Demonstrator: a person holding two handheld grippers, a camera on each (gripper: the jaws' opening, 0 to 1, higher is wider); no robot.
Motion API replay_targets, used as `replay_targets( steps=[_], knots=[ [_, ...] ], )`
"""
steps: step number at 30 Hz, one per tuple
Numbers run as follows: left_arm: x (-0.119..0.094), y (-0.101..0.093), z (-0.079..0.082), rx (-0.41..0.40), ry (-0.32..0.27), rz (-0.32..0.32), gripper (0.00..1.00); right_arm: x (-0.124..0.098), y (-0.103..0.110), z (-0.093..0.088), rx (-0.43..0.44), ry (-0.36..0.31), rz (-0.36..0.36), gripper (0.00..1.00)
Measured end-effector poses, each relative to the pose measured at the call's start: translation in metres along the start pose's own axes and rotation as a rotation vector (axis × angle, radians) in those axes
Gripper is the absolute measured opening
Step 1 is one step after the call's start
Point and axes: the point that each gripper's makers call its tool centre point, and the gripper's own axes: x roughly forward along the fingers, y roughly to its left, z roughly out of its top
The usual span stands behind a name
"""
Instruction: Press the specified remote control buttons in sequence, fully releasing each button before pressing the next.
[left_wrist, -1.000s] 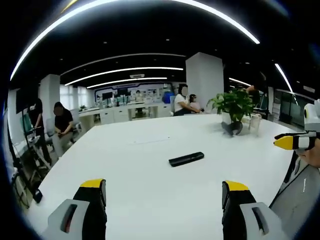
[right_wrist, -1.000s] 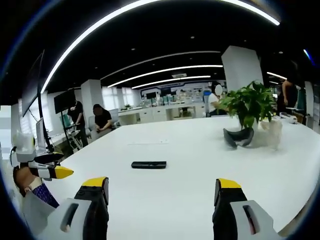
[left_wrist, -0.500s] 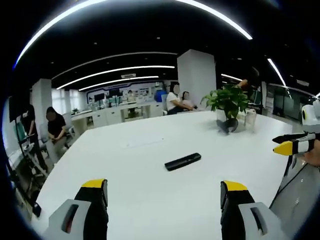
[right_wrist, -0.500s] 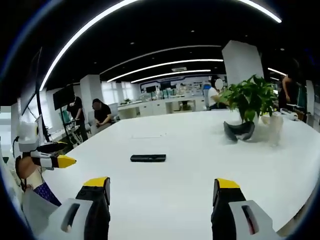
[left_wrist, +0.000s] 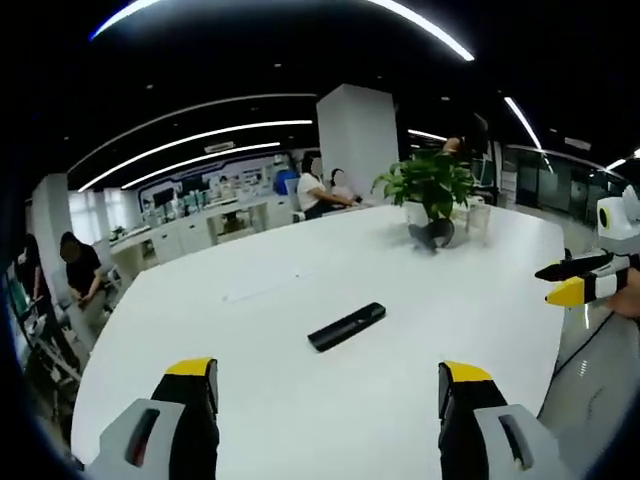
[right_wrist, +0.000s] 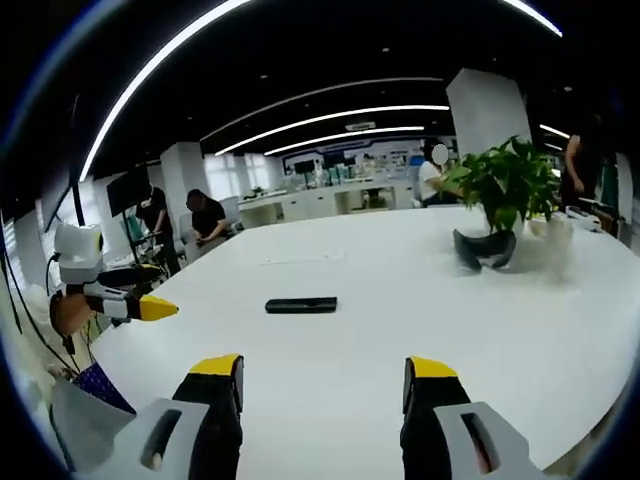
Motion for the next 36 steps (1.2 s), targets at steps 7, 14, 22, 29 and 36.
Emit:
replay_targets(
  steps=[7, 14, 22, 29, 36],
  knots=[
    [0.03, -0.005, 0.009, 0.044, 0.025, -0.085, 0.91, 0.004, 0.005, -0.003, 0.04, 0.035, 0.029, 0.44],
    [0.062, -0.002, 0.003, 0.042, 0.085, -0.144, 0.9, 0.009, 0.007, -0.014, 0.063, 0.096, 0.041, 0.34],
    [0.091, 0.0, 0.002, 0.069, 0.121, -0.187, 0.86, 0.014, 0.009, -0.018, 0.08, 0.152, 0.06, 0.18],
    [0.125, 0.006, 0.0, 0.122, 0.154, -0.221, 0.84, 0.021, 0.007, -0.028, 0.103, 0.217, 0.071, 0.08],
    [0.154, 0.014, -0.007, 0.147, 0.193, -0.241, 0.82, 0.026, 0.006, -0.035, 0.142, 0.238, 0.083, 0.04]
  ],
)
